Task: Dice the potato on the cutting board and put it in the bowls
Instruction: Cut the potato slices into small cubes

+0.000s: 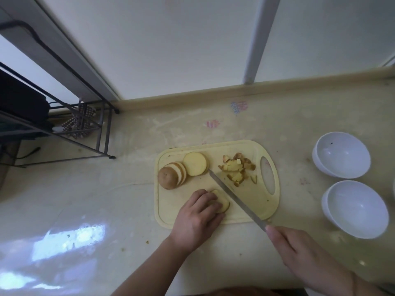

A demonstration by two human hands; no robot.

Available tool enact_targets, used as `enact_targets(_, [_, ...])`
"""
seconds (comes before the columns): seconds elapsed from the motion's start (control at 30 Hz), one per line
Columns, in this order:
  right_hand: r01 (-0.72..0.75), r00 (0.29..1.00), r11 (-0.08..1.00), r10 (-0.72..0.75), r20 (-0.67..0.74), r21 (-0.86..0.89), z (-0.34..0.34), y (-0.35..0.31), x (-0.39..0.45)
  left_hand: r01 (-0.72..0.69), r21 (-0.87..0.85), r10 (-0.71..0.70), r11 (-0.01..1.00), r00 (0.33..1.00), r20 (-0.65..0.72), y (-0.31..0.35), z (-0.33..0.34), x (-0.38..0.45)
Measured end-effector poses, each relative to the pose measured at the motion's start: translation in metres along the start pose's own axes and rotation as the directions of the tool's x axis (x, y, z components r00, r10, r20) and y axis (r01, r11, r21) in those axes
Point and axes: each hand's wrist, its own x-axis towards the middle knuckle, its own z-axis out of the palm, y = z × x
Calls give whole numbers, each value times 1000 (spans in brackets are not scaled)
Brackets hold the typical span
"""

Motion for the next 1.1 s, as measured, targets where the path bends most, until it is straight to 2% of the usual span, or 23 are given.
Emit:
enact_targets(0.3, [-33,999,998,32,-17,-56,17,-8,-12,-23,-42,23,999,1000,4,3,1,5])
enact_targets(0.5, [-122,992,988,123,4,-97,14,-11,-22,-20,-51,20,998,1000,-10,3,3,6])
enact_targets(0.63, [-148,989,963,147,-21,-225,16,-13,-27,-7,-55,6,998,1000,-18,2,4,5])
enact_targets(0.8, [20,1000,993,-20,1,-113,31,-7,-2,-1,-90,-2,996,999,-39,2,5,7])
enact_targets(0.87, [45,999,994,-47,-20,-100,31,-5,5,-14,-88,11,996,999,-39,1,4,6])
enact_targets(1.0, [41,998,998,-43,-50,-42,9,2,0,-29,-71,26,997,999,-41,0,3,7])
enact_targets(1.1, [4,1000,1000,-4,-20,-15,3,-2,-3,-27,-72,24,997,999,-49,0,2,5])
